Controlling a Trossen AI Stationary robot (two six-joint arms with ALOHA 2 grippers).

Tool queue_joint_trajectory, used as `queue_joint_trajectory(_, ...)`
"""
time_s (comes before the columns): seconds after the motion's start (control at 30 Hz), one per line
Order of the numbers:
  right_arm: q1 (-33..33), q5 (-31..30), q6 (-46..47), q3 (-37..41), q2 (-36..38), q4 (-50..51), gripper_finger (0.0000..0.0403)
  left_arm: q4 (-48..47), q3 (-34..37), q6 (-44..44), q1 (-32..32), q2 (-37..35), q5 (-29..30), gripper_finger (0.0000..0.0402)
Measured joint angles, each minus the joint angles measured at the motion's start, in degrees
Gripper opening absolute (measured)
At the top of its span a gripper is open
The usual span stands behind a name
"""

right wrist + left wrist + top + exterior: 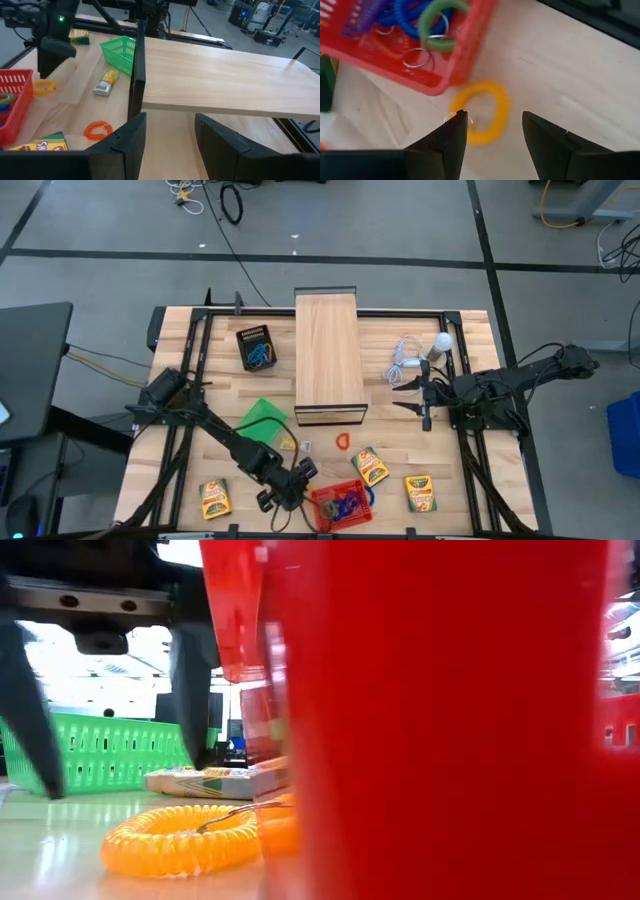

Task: Pick & Place Office Desk Supplies
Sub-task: Put the yellow spring keychain into the red basket

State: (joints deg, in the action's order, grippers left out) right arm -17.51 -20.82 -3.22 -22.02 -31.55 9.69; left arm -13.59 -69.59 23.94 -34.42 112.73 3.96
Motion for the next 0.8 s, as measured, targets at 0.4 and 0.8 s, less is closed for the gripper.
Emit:
queue_joint_trajectory(0.4,0.01,-0.09,0.59,0.0,0.02,0.41,0.0176,-5.74,-6.95,4.83,0.73,7.14,-0.31,0.0164)
queue_joint_trajectory(0.8,-0.01,-0.07,1.09,0.0,0.0,1.33,0.0176,-9.86,-7.12,0.43,1.38,7.52,-1.32,0.0012)
